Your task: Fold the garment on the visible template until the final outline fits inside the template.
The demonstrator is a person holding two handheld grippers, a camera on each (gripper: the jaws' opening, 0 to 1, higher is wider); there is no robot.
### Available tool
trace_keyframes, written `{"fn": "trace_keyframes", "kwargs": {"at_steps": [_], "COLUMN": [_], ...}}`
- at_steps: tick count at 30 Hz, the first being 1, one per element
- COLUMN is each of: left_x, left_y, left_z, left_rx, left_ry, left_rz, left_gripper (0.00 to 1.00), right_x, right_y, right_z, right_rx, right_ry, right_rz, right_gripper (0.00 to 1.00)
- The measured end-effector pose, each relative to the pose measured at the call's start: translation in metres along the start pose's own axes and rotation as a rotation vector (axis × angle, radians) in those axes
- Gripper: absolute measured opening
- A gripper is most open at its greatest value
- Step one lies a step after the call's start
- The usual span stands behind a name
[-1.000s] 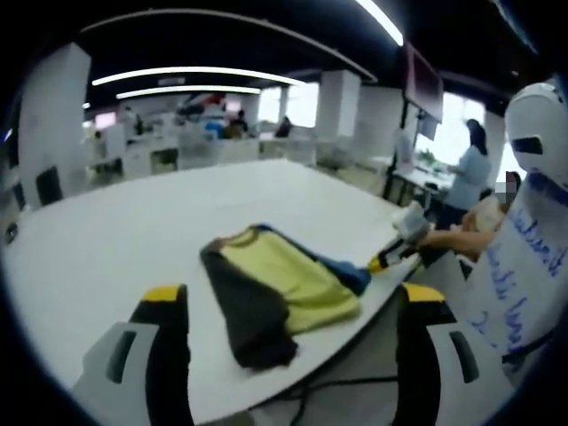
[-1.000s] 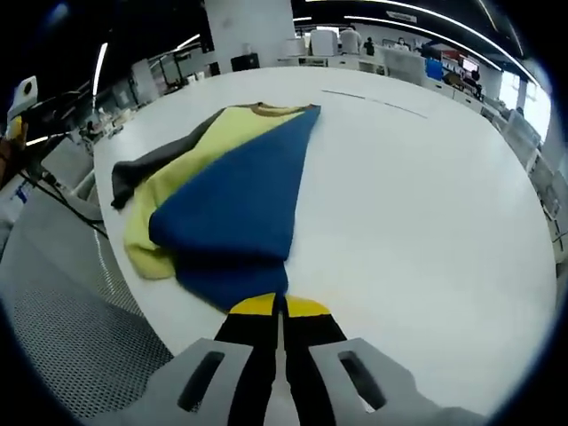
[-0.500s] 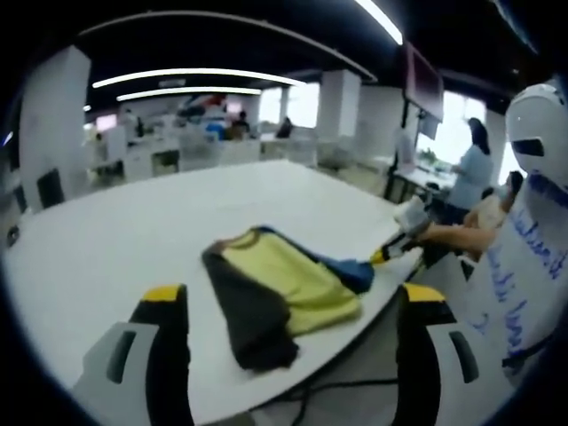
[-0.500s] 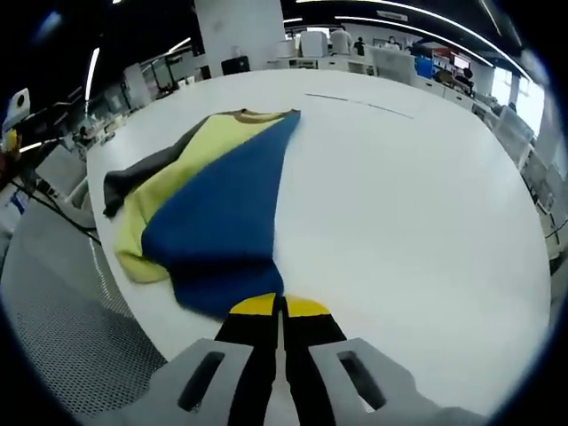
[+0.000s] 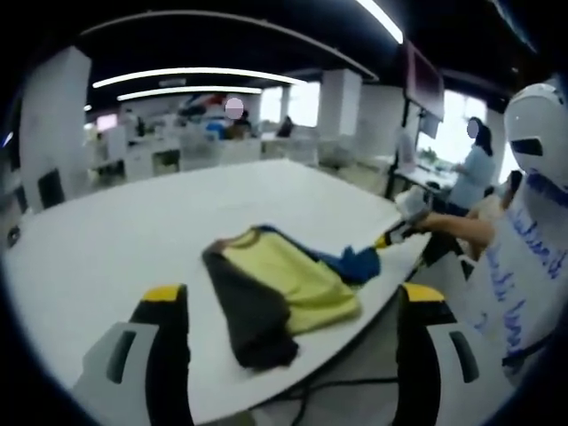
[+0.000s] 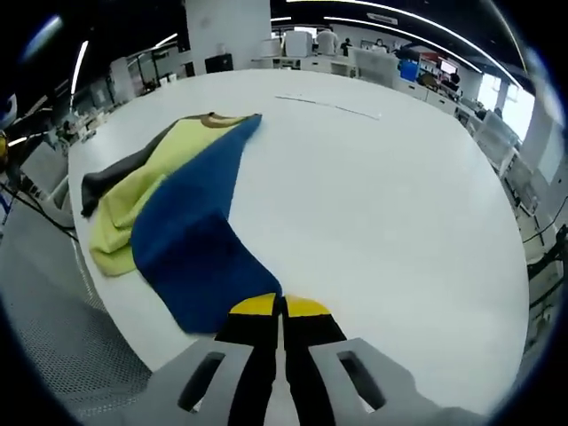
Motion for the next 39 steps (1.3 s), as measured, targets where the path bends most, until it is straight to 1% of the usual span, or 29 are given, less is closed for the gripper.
{"fn": "trace_keyframes", "kwargs": {"at_steps": [8, 12, 16, 25, 28, 32, 39], "left_x": [0.000, 0.002, 0.003, 0.005, 0.006, 0.006, 0.008], "left_y": [0.000, 0.000, 0.000, 0.000, -0.001, -0.001, -0.002], "left_z": [0.002, 0.002, 0.006, 0.005, 0.005, 0.005, 0.006], "left_rx": [-0.005, -0.007, 0.016, 0.000, 0.000, 0.000, -0.003], "left_ry": [0.002, 0.003, 0.001, 0.001, -0.002, -0.001, -0.002], "left_rz": [0.007, 0.006, 0.002, 0.010, 0.015, 0.018, 0.025], "left_gripper": [0.94, 0.94, 0.94, 0.93, 0.93, 0.93, 0.93], "right_x": [0.016, 0.031, 0.039, 0.071, 0.083, 0.095, 0.114], "right_y": [-0.006, -0.004, -0.006, -0.010, -0.013, -0.016, -0.015], "right_z": [-0.001, -0.005, -0.008, -0.010, -0.009, -0.005, -0.005], "right_rx": [-0.007, -0.014, -0.013, -0.014, -0.006, 0.024, 0.015], "right_ry": [0.002, 0.012, 0.026, 0.046, 0.059, 0.109, 0.111], "right_rz": [-0.032, -0.046, -0.061, -0.117, -0.145, -0.139, -0.165], "right_gripper": [0.02, 0.02, 0.02, 0.02, 0.02, 0.02, 0.02]}}
Point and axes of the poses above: the point that each gripper's makers call its tool centre point, and the gripper's own axes: y roughly forward along the fingers, x roughly to its right, z roughly out of its top, the point moved 10 cm from there along -y, roughly backward along the fingers, and after that the axes turned 6 degrees about y, right-handed, at the moved point
